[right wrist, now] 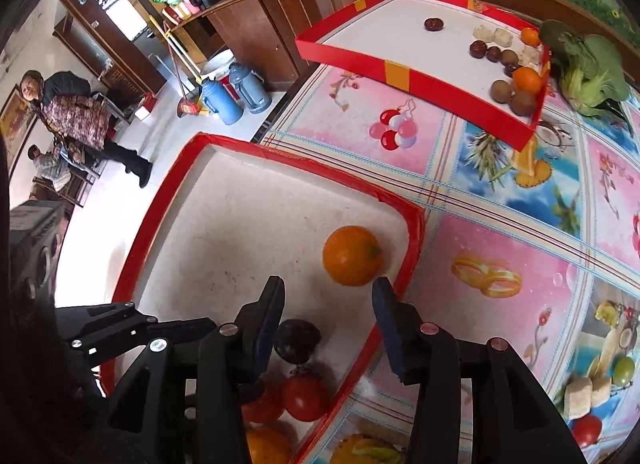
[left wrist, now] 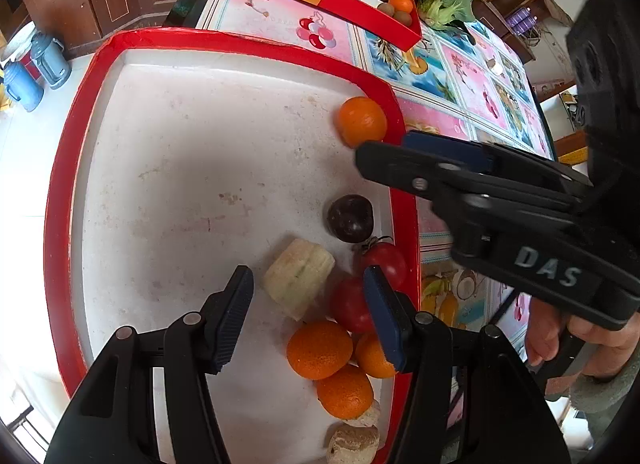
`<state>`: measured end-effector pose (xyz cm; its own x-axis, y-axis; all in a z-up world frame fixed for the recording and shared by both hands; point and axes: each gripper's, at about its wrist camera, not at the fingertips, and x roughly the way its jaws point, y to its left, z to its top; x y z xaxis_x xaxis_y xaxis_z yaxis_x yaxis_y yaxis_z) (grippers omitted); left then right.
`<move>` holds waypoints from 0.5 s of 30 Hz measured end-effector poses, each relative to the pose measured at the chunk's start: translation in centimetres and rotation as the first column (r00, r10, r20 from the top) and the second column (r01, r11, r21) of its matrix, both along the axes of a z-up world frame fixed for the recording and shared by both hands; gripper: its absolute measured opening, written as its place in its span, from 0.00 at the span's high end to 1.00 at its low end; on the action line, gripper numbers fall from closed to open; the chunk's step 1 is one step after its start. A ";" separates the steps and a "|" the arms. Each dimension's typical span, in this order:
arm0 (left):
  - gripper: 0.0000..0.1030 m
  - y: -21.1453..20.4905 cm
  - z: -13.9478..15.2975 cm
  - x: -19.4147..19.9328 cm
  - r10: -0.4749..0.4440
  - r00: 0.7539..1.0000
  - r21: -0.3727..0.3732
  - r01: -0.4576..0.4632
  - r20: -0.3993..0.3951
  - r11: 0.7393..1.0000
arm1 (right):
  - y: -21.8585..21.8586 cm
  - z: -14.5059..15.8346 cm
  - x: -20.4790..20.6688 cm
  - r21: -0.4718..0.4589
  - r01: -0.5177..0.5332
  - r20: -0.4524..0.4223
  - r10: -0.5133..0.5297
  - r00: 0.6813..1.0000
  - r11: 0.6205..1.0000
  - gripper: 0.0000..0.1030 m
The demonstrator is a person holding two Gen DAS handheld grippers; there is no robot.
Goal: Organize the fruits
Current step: 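Lower the cube and orange into the white tray and open both tools, then move both open tools back to the fruit pile on the tablecloth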
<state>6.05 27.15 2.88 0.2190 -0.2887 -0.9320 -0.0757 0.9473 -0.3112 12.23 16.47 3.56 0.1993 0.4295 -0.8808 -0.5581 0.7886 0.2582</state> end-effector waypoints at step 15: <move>0.37 -0.5 2.3 -2.5 0.068 0.997 -0.012 -0.067 0.037 0.998 | -7.5 0.5 -4.4 0.044 0.098 -0.016 -0.097 0.995 0.994 0.45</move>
